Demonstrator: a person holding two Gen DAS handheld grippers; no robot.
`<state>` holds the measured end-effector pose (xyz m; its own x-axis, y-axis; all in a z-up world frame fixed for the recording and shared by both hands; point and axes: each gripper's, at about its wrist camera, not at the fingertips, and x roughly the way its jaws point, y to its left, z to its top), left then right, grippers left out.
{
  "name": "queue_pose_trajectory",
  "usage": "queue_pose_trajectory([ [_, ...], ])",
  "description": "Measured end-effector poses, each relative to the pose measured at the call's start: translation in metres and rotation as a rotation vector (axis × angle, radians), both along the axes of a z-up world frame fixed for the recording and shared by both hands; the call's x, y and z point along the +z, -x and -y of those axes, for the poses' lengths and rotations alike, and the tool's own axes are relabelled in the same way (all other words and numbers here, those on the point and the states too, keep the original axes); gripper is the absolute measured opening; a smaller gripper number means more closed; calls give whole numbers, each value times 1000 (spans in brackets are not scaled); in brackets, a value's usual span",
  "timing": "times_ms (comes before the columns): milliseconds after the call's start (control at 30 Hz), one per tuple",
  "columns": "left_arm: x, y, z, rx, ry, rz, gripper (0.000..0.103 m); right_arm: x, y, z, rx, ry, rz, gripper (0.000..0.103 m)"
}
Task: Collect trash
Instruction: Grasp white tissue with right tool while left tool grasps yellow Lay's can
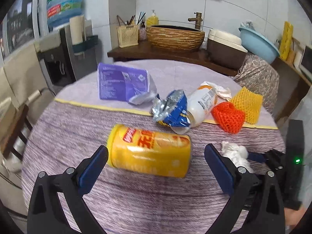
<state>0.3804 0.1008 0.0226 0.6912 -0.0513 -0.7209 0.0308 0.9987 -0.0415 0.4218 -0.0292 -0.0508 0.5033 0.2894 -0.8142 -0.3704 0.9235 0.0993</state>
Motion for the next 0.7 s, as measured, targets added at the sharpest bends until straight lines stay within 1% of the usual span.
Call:
queue_pose_trajectory([
  [67,-4,3,2,19,30,-24,98,0,-1,-5,5,42,23,59],
  [100,-7,5,4,18,60,-33,98,1,-1,-7,9,52,35,49],
  [167,-14,4,7,30,96,-58,98,3,-1,-6,11,56,50,45],
  [200,-17,1,6,53,119,-75,98,5,-1,-5,13,54,57,43],
  [300,-23,-6,-3,125,232,-109,98,8,5,2,7,48,82,42],
  [433,-26,-15,-20,276,399,-133,98,14,23,16,23,48,118,42],
  [500,-28,-23,-23,324,449,-156,98,15,29,18,28,48,130,42],
  [533,-31,-28,-24,343,467,-171,96,17,34,20,35,45,140,42],
  [600,-34,-38,-25,382,459,-195,95,20,43,21,47,45,158,42],
  [633,-37,-42,-26,392,461,-201,92,22,47,21,53,47,166,42],
  [667,-40,-46,-27,399,470,-214,86,23,50,20,59,51,175,42],
  [700,-44,-51,-29,409,488,-234,86,24,54,20,66,57,186,42],
])
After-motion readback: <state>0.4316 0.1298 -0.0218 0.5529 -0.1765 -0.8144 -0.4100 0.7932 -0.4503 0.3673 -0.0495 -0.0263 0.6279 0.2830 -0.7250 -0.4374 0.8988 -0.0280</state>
